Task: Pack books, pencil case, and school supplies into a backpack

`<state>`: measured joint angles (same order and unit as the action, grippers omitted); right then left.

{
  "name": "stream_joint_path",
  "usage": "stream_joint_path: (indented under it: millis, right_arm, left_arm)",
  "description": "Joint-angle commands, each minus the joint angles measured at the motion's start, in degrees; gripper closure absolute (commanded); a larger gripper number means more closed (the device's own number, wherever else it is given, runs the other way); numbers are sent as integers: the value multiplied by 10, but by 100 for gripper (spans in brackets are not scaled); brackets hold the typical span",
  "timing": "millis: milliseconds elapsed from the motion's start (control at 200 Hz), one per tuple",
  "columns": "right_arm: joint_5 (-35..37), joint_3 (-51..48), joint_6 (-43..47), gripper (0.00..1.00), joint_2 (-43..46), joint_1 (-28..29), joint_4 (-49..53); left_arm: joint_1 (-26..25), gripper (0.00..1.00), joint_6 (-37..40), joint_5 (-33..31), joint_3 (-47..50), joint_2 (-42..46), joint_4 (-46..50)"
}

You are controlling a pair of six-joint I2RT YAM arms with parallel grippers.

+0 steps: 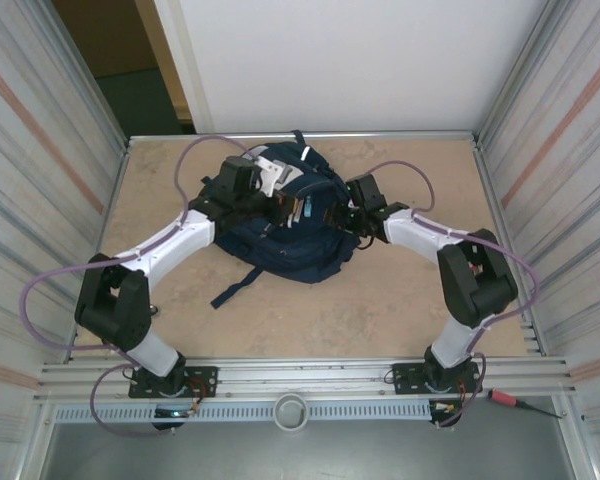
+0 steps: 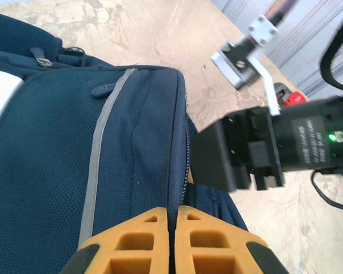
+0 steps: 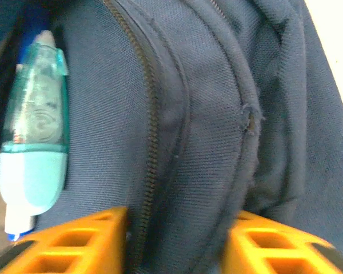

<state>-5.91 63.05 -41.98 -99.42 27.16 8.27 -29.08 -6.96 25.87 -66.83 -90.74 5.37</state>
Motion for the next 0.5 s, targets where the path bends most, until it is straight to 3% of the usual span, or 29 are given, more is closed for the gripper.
stream_joint_path:
  millis: [0, 30, 120, 195, 301, 416, 496]
  right_arm:
    - [7, 22, 20, 84, -3, -11, -5]
    - [3, 13, 22, 89, 6, -17, -9]
    - [-33, -22, 29, 98, 36, -45, -34]
    - [-84, -38, 38, 100, 50, -68, -44]
    - [-142, -23, 81, 100, 45, -100, -10]
    - [-214, 28, 135, 100, 8, -136, 49]
    - [-247, 78, 173, 100, -26, -155, 93]
  left_arm:
    - [-36, 98, 44, -5, 21, 20, -2]
    - [-45, 90, 61, -3, 26, 17, 10]
    - [-50, 55, 104, 22, 25, 10, 66]
    - [-48, 41, 150, 10, 41, 41, 85]
    - [-47, 29, 263, -75, 98, 114, 82]
    - [-40, 28, 453, -148, 159, 151, 81]
    - [-36, 27, 597, -157, 203, 151, 38]
